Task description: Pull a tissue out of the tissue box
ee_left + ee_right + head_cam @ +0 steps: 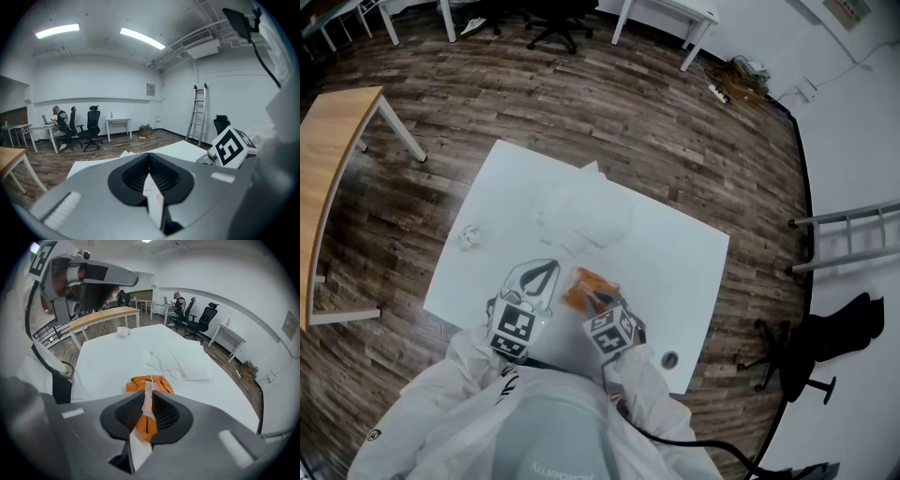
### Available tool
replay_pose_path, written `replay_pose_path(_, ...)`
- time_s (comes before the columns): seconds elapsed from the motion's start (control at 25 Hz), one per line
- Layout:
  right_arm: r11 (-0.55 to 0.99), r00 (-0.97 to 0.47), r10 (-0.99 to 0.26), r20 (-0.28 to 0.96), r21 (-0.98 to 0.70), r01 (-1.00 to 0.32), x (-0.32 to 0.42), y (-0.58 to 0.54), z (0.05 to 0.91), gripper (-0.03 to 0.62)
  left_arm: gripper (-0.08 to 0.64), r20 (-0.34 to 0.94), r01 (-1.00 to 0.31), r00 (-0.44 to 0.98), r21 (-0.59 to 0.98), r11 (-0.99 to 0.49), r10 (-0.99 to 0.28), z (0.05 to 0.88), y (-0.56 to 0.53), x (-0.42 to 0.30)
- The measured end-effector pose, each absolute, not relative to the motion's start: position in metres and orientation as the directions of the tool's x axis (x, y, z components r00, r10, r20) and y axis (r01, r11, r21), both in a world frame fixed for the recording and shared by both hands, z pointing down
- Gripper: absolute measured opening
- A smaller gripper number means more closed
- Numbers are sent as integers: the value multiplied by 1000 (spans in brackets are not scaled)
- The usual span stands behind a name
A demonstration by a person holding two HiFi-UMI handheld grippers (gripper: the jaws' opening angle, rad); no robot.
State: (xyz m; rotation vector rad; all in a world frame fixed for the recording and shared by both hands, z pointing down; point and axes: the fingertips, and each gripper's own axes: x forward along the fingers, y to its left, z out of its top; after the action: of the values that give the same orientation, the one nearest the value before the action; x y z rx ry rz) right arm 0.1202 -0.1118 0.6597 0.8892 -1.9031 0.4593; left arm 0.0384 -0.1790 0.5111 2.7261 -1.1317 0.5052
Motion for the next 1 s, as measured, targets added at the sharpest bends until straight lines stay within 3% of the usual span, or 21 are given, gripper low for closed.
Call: replay_pose_path(1.0,647,-276,-407,871,62,-760,122,-114,657,11,0,413,-685,674,38,-728,-613,533,-172,48)
